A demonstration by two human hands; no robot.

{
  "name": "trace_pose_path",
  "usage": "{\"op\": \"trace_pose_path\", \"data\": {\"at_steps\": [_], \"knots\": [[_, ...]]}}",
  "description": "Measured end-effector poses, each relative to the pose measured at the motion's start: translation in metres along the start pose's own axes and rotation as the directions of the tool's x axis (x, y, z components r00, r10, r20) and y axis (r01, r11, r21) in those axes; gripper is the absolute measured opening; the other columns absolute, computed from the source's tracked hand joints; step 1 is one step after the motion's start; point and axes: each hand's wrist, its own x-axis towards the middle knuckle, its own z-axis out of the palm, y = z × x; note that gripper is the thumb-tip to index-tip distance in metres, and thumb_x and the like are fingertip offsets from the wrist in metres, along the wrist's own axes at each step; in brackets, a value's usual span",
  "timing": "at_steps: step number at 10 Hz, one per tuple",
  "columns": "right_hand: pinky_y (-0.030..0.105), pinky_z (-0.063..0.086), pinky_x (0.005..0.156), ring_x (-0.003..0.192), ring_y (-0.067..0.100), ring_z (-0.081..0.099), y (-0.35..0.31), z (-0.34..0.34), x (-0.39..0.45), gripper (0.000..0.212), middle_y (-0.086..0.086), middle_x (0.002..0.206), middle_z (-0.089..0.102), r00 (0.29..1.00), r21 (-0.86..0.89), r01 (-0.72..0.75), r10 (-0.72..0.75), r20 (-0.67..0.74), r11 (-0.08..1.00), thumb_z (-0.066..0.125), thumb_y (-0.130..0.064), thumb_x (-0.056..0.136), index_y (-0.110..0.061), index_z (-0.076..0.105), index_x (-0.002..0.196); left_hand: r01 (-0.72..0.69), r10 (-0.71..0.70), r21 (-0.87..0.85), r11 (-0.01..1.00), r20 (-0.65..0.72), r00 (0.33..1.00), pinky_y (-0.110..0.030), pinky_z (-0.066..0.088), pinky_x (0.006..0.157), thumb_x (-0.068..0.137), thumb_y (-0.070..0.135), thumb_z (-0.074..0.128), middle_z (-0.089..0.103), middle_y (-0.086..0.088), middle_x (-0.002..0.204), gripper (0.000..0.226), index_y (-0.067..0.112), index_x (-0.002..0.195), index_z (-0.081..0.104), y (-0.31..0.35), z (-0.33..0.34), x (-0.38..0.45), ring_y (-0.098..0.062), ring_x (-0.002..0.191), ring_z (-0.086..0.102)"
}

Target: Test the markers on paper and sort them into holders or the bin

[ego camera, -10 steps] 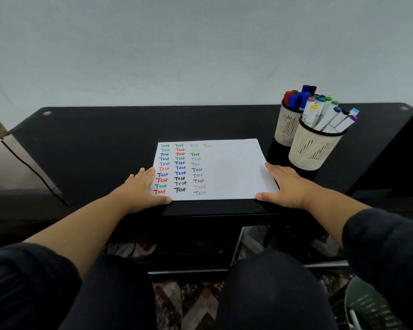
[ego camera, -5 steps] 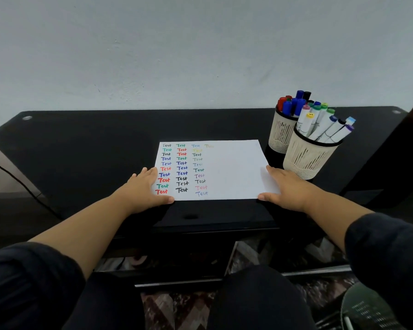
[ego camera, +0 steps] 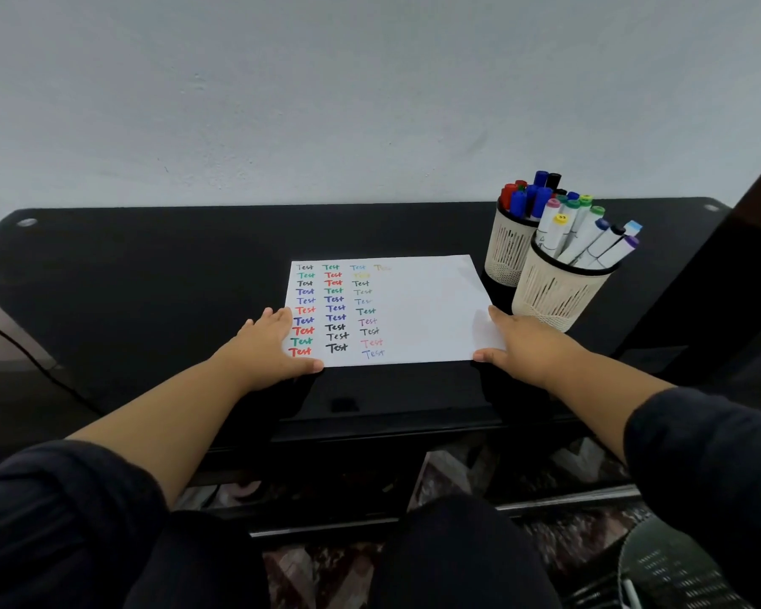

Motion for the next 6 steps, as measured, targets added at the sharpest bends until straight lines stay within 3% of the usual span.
{"op": "trace_pose_path", "data": {"at_steps": [3, 5, 6], "knots": [[0.037, 0.043, 0.095, 0.119, 0.031, 0.049, 0.0, -0.004, 0.002, 0.073, 0.017, 0.131, 0.05, 0.999, -0.11, -0.028, 0.025, -0.028, 0.994, 0.046, -0.051, 0.094, -0.006, 0.022, 0.146, 0.02, -0.02, 0.001, 1.0, 0.014, 1.0, -0.048, 0.009, 0.117, 0.074, 0.069, 0.059, 0.002, -0.006, 0.158, 0.11, 0.017, 0.15, -0.001, 0.01, -0.002, 0.004, -0.028, 0.145, -0.002], [0.036, 0.042, 0.095, 0.119, 0.03, 0.048, 0.003, -0.001, 0.003, 0.072, 0.016, 0.13, 0.051, 0.999, -0.101, -0.023, 0.019, -0.034, 0.995, 0.045, -0.052, 0.094, -0.006, 0.025, 0.145, 0.008, -0.008, 0.003, 1.0, 0.014, 1.0, -0.043, 0.006, 0.118, 0.081, 0.06, 0.058, 0.009, -0.007, 0.157, 0.101, 0.011, 0.149, 0.002, 0.023, -0.007, -0.01, -0.024, 0.145, 0.001], [0.036, 0.04, 0.098, 0.123, 0.029, 0.045, 0.008, 0.0, 0.002, 0.074, 0.014, 0.136, 0.048, 0.998, -0.078, -0.013, 0.008, -0.058, 0.997, 0.046, -0.053, 0.093, -0.008, 0.023, 0.147, -0.002, -0.006, -0.111, 0.994, -0.07, 0.998, -0.043, 0.01, 0.115, 0.084, 0.05, 0.061, 0.011, -0.006, 0.157, 0.093, 0.011, 0.149, 0.007, 0.034, -0.016, -0.031, -0.024, 0.145, 0.003]]}}
